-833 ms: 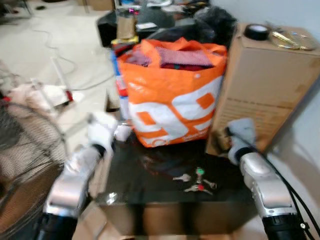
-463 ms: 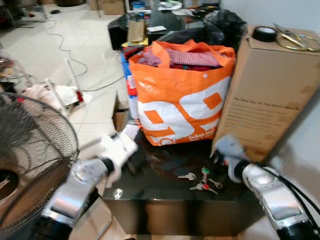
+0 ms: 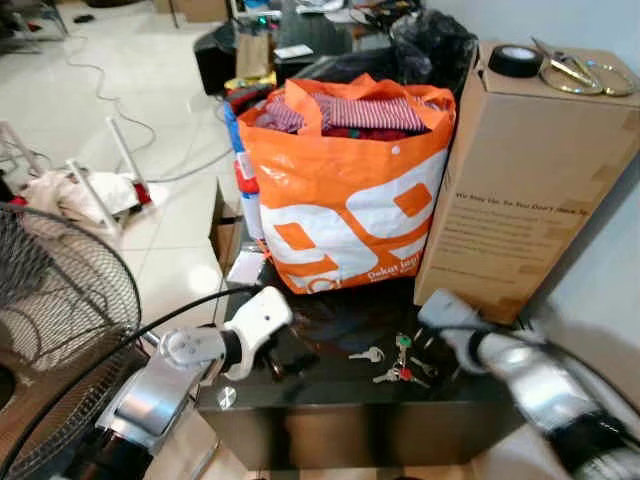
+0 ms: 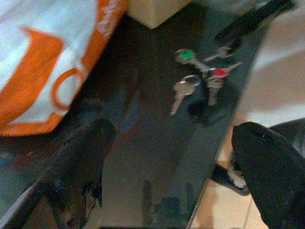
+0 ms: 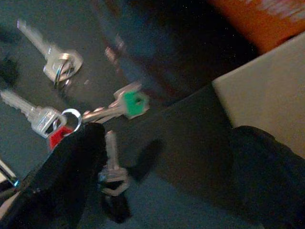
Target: Hang keys on a hook
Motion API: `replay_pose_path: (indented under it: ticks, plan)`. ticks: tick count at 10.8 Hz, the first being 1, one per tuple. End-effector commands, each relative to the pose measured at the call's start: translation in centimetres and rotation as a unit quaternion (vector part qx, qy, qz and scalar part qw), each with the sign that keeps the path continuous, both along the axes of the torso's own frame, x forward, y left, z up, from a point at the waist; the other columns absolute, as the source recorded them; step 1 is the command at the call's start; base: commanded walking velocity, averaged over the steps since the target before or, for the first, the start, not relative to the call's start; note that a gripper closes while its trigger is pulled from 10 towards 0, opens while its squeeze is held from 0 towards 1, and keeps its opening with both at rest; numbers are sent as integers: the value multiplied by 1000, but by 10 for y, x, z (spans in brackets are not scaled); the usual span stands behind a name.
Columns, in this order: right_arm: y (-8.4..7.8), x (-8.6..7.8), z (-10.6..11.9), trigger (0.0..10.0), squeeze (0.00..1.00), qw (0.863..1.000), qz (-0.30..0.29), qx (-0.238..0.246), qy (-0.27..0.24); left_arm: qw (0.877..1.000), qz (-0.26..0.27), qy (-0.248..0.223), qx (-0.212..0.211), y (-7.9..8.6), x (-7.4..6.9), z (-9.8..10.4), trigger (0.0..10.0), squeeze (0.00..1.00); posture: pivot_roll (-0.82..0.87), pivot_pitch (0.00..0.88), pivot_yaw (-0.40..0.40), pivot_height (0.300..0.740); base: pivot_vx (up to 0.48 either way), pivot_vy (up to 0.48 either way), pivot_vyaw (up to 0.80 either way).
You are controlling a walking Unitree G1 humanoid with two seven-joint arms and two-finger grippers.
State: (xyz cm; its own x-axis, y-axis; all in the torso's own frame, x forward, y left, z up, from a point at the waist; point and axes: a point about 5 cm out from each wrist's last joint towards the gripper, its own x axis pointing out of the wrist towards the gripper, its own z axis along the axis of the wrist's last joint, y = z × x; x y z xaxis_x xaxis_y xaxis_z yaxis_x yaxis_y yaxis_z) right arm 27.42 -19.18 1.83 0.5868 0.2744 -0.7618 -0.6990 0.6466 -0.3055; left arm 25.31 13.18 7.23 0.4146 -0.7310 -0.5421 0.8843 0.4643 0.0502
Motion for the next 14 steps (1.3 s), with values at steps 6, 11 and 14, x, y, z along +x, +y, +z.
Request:
replay_pose_path:
  ticks: [6,11,14]
  plan:
    - [-2,-16,-40,10000,0,997,58,-26,47,994,-82,72,25,0,-9,-9,10000,0,-173,0,47,740,0,0,0]
    - [-45,-15,19,10000,0,993,113,32,25,995,-66,70,3,2,-3,-6,10000,0,-207,0,55,740,0,0,0]
    - [-40,-20,26,10000,0,990,129,19,61,993,-89,74,10,-4,0,-6,10000,0,-232,0,59,740,0,0,0]
